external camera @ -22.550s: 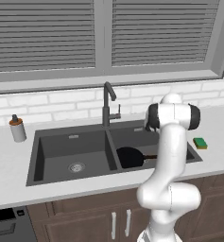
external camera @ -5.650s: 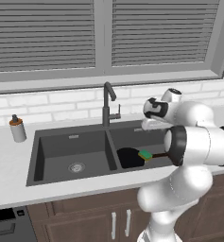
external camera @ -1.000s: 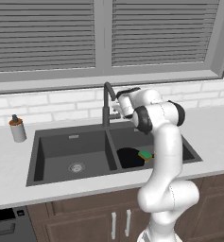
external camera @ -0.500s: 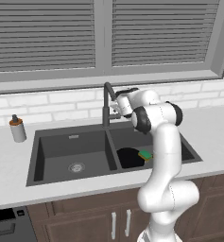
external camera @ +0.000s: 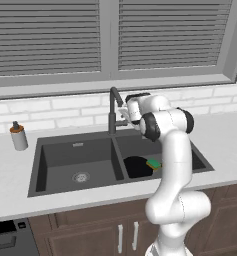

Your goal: Pick the pan and sponge and place them into the sink. Then turn on the water.

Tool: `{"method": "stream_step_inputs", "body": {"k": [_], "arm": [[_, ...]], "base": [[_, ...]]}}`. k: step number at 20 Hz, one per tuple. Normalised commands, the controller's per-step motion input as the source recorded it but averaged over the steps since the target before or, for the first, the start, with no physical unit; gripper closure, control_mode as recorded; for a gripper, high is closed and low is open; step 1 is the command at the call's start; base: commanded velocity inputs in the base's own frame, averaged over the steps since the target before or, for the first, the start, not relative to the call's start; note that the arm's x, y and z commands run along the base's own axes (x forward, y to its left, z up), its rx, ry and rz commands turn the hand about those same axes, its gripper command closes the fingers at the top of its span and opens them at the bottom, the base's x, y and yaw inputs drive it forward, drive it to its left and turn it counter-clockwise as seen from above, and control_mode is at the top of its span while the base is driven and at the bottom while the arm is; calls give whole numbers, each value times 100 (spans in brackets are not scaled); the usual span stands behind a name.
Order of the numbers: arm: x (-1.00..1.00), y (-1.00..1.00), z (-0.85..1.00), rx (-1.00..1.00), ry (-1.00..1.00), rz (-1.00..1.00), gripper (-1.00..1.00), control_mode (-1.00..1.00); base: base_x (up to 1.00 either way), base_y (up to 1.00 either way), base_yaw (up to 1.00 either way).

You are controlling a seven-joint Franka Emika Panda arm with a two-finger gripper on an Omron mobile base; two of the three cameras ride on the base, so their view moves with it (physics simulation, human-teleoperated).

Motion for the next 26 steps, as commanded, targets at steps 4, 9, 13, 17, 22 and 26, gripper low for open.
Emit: {"method": "stream_step_inputs", "body": {"k": [4, 9, 13, 17, 22, 26], "arm": [[-8, -7, -16, 31, 8, -21, 100, -100], [-14, -15, -16, 30, 10, -20, 100, -100], [-15, -18, -24, 28, 9, -17, 100, -100], [-4, -8, -24, 22, 5, -13, 100, -100], [0, -1, -7, 1, 0, -1, 100, -100], [0, 0, 0, 0, 0, 0, 100, -100]], "base": [[0, 0, 0], [0, 0, 0], [0, 0, 0], [0, 0, 0], [0, 0, 0], [0, 0, 0]]}}
